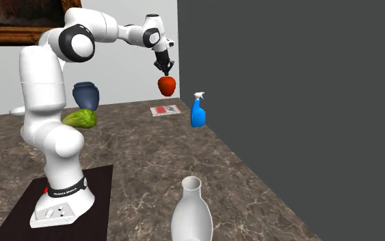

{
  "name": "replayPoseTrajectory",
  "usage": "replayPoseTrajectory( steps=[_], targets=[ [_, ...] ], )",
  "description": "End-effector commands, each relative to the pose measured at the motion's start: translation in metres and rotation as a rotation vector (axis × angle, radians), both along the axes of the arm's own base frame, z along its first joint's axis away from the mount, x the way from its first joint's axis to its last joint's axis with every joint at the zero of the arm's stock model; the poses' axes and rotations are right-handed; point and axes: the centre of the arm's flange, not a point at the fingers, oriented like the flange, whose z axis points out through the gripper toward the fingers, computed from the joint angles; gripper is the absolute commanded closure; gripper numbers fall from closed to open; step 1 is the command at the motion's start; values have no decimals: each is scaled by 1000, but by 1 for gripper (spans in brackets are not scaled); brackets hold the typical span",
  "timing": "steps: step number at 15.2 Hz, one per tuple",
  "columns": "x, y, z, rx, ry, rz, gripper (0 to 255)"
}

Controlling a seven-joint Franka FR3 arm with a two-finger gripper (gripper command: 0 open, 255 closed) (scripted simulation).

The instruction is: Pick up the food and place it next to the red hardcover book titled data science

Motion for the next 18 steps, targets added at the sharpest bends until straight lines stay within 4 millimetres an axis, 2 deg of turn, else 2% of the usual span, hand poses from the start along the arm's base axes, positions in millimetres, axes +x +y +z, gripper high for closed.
replayPoseTrajectory(
  steps=[1,6,7,18],
  targets=[
    [-4,27,1,1,0,-2,255],
    [-16,92,1,1,0,-2,255],
    [-17,100,1,1,0,-2,255],
    [-17,100,-57,1,0,-2,255]
  ],
)
